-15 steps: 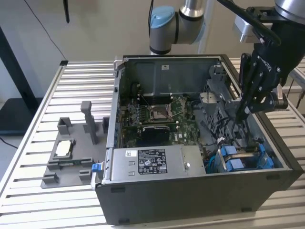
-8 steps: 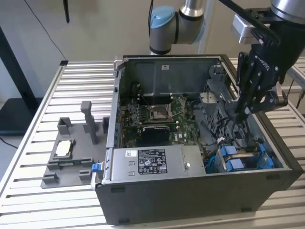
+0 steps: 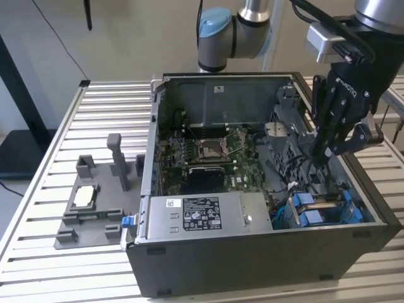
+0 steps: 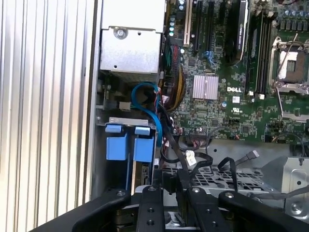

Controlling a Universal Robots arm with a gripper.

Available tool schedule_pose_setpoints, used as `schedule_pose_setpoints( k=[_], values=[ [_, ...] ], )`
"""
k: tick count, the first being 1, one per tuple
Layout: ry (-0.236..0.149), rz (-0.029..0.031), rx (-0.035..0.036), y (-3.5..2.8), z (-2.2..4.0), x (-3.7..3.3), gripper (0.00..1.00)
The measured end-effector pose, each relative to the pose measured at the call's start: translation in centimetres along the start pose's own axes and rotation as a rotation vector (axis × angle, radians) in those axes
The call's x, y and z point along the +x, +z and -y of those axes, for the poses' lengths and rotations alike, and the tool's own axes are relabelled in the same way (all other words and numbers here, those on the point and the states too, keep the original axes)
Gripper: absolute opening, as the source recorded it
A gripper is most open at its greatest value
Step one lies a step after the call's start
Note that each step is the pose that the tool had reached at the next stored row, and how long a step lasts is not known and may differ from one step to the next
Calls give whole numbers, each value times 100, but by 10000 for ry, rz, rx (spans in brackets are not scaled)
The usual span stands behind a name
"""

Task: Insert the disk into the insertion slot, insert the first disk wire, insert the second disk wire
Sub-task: 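Insert the second disk wire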

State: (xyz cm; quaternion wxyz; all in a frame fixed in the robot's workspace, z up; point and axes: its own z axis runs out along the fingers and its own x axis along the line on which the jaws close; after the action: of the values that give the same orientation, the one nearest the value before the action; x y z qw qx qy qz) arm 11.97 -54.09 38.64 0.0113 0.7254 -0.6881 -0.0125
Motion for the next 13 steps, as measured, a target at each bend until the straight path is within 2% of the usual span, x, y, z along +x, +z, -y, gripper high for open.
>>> schedule_pose_setpoints(
  k=[2, 5, 7, 11, 13],
  values=[
    [-79, -24, 78, 12, -4, -7, 26],
    [-123, -40, 123, 16, -7, -8, 26],
    [-125, -40, 128, 17, -9, -8, 18],
    [-124, -32, 129, 21, -11, 13, 16],
    [-125, 23, 133, 33, -13, 61, 16]
  ],
)
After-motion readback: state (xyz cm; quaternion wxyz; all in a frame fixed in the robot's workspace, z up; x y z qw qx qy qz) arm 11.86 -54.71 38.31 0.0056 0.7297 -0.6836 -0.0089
